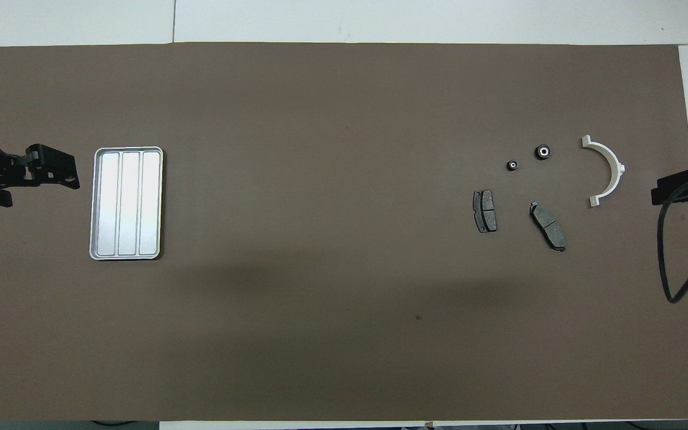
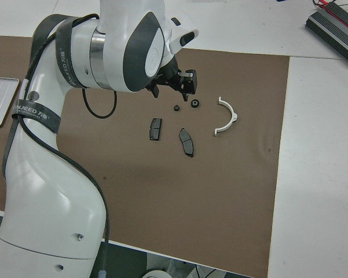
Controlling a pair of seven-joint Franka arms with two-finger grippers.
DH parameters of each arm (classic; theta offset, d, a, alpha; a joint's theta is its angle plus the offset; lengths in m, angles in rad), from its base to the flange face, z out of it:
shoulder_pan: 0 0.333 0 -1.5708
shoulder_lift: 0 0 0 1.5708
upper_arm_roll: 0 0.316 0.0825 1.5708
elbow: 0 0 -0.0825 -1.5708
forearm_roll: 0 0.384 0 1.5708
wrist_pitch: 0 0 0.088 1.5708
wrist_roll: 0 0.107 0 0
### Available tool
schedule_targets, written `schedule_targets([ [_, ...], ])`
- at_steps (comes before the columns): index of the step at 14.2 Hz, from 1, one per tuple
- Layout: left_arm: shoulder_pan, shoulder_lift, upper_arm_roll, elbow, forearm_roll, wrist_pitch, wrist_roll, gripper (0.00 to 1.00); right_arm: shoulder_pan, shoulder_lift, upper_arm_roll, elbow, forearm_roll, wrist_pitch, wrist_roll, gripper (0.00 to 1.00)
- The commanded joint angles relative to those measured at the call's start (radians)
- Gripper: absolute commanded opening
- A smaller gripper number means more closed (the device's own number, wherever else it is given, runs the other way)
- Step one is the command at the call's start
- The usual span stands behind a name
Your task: Pick bearing gear from pile to tray
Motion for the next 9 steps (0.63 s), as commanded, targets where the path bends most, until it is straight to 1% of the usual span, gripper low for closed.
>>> schedule_targets([
  [1, 0.011, -0.021, -0.003, -0.021, -0.009, 0.012, 0.01, 1.0, -0.021, 0.053, 0.004, -0.031, 0.019, 0.101, -0.034, 1.0],
  [5, 0.011, -0.021, -0.003, -0.023, -0.009, 0.012, 0.01, 1.0, -0.026, 0.17, 0.001, -0.031, 0.008, 0.276, -0.036, 1.0],
  [9, 0.011, -0.021, -0.003, -0.023, -0.009, 0.012, 0.01, 1.0, -0.047, 0.333, -0.003, -0.023, -0.001, 0.465, -0.055, 1.0],
])
